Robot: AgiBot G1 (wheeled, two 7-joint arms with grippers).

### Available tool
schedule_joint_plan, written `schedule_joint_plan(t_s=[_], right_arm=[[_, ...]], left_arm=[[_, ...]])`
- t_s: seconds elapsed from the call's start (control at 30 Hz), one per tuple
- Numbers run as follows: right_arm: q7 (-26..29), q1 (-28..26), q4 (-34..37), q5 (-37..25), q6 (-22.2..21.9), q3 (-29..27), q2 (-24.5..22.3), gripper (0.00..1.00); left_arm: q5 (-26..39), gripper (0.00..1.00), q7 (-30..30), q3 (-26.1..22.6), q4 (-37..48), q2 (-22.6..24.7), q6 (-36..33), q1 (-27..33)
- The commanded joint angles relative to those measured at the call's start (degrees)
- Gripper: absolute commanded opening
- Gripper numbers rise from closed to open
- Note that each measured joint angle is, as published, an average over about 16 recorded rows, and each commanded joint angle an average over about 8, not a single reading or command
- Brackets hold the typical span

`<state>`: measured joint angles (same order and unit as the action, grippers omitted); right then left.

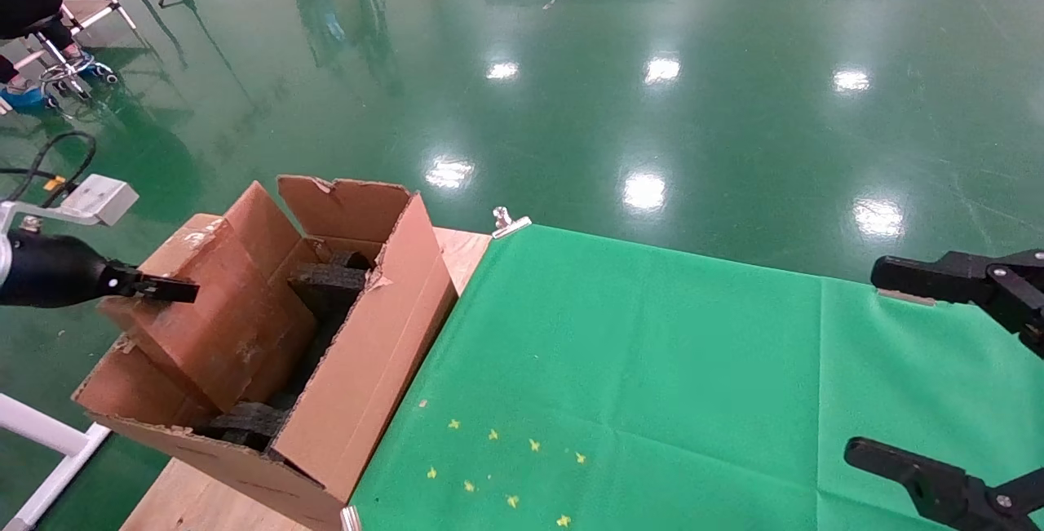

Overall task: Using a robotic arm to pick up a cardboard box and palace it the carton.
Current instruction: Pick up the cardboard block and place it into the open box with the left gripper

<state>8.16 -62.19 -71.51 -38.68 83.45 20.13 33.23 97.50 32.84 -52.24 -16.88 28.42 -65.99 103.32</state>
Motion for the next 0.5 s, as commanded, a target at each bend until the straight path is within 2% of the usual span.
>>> schedule_joint_plan(t_s=[0.03,0.5], right_arm=[[0.0,0.0,0.0,0.0,0.0,0.0,0.0,1.0],[0.0,0.0,0.0,0.0,0.0,0.0,0.0,1.0]], left_arm=[[-0.07,0.0,-0.54,0.08,0.84,0.66,0.46,0.24],[2.3,0.0,-3.42,-0.84,5.13,5.19,2.5,4.38]])
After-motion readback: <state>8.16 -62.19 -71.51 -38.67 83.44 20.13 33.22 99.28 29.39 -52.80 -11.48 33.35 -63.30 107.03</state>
